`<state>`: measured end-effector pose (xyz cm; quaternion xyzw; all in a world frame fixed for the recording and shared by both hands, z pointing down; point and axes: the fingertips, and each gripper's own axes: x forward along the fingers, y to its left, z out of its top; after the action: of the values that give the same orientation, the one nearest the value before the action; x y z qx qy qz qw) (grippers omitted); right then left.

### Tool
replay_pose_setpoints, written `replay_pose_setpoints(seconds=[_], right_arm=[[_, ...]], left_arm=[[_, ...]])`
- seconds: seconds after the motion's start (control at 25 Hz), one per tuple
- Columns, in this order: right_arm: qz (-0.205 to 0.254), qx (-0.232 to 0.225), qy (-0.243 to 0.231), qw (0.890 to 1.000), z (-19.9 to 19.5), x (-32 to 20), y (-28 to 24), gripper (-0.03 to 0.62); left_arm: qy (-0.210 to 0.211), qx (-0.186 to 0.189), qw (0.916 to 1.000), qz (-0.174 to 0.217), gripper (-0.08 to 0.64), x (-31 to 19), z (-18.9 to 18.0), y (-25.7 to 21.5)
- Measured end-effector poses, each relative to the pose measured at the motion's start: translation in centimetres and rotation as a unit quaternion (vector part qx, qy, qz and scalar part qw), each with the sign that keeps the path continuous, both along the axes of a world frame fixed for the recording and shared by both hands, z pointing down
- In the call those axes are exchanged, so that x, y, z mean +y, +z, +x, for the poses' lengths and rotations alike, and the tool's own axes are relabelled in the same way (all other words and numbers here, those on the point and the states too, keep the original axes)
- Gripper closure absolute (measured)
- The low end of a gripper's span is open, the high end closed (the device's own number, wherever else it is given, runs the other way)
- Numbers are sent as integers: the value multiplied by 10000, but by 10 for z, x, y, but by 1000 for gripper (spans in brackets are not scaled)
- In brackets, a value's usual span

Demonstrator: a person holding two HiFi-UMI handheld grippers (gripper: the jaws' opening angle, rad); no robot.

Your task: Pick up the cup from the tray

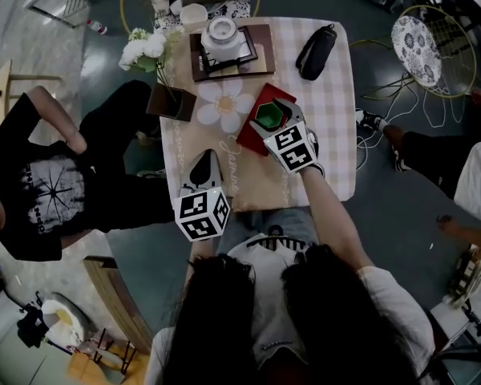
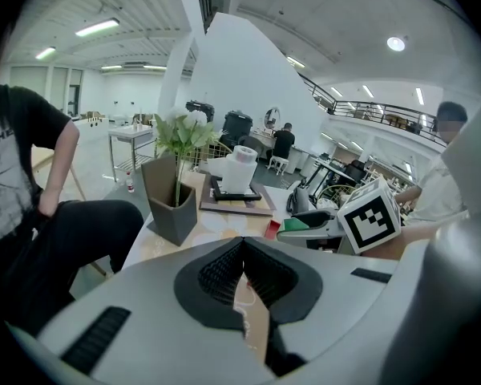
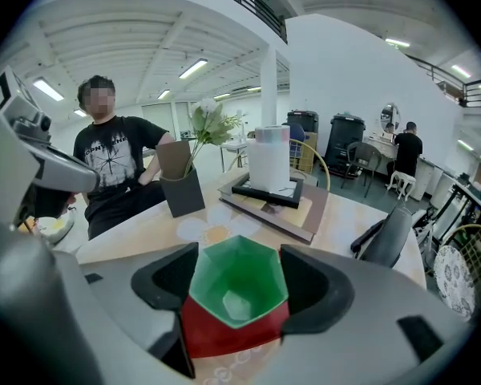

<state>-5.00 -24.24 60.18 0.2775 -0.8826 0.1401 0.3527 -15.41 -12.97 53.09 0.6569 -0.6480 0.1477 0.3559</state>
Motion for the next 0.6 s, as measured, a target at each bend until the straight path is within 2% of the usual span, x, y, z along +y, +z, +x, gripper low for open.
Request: replay_pose_setpoints(seconds=[0.32,0.6], right_arm=[[297,-129,150,9994,15,3,-32,265],[284,29,511,9983,62,18,-38,265]], left_arm=[[237,-12,9996,121,551,-3,11,-6],[733,23,9970,234,552,-8,41,-9]])
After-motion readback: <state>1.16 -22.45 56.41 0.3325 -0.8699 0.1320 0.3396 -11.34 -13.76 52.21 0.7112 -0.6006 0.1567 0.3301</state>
